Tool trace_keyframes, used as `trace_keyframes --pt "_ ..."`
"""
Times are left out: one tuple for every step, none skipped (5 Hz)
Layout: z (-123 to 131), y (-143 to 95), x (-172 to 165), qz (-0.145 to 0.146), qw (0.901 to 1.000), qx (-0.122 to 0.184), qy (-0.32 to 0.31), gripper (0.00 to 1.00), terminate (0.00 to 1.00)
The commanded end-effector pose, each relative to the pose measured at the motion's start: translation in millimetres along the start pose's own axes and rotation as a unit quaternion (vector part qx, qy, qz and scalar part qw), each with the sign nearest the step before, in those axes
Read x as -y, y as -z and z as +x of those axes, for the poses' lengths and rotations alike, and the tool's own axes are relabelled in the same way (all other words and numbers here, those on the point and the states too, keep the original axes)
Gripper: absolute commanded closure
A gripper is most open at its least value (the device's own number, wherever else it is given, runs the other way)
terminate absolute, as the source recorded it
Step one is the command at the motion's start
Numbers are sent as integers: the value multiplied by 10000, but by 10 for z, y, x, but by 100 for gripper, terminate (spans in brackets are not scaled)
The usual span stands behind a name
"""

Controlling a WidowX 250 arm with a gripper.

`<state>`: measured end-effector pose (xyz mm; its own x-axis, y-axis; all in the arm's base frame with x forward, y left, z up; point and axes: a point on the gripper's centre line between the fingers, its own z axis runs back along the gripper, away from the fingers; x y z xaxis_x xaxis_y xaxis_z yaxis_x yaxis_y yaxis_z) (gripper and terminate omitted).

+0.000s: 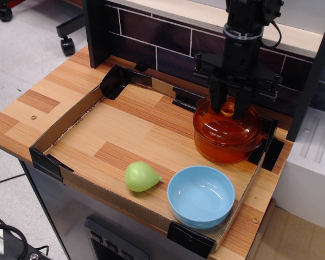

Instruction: Put lid on pot

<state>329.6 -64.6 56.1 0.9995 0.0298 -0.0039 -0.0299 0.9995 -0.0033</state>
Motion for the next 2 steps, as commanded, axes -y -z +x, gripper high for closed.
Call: trace_keyframes --pt "98 -128 -65 -171 9991 351 144 0 0" --pt "76 -222 -106 -257 9985 399 267 0 0"
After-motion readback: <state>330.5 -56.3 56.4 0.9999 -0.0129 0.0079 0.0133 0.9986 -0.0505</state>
